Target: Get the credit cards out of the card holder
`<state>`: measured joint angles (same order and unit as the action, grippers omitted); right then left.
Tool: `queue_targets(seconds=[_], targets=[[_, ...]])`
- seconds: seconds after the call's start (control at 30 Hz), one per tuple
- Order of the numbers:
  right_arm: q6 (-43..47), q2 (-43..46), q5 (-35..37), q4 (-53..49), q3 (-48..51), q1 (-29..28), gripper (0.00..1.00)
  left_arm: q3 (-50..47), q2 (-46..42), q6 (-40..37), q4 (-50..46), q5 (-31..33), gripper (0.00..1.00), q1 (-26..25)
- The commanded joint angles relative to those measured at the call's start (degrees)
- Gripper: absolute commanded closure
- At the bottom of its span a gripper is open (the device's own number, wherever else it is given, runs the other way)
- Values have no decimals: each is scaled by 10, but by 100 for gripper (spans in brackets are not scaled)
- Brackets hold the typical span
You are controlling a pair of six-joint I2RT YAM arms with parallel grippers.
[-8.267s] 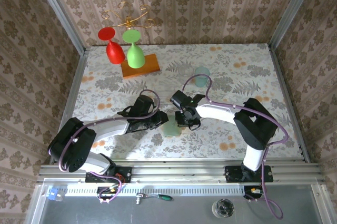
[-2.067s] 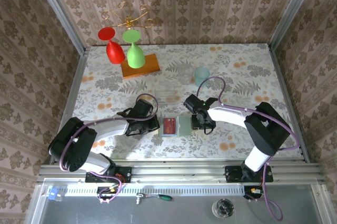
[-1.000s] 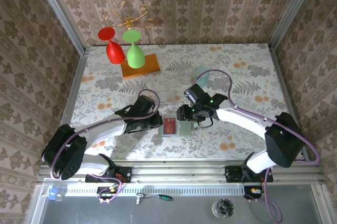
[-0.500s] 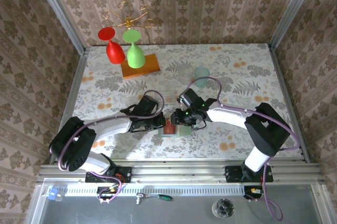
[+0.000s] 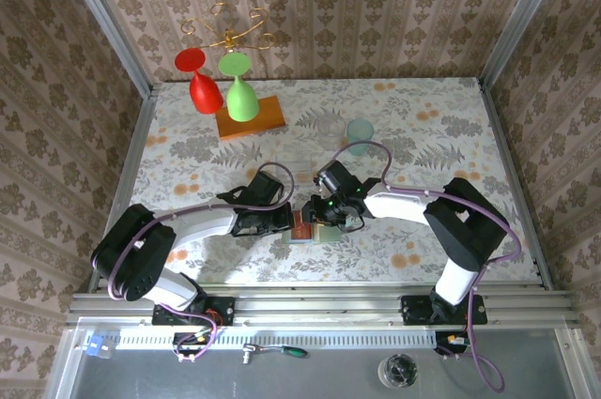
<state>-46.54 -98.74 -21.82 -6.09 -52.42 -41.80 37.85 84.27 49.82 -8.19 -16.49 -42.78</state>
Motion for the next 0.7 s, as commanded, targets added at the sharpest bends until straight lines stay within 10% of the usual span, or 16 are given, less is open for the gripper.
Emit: queue_targets(seconds=[0.0,0.67], targets=[[-11,-11,-16,15,9,-3,71,9,1,-12,-34,15,95,-5],[-12,-29,3,-7,11,-3,78,-1,-7,-2,-26,15,95,-5]])
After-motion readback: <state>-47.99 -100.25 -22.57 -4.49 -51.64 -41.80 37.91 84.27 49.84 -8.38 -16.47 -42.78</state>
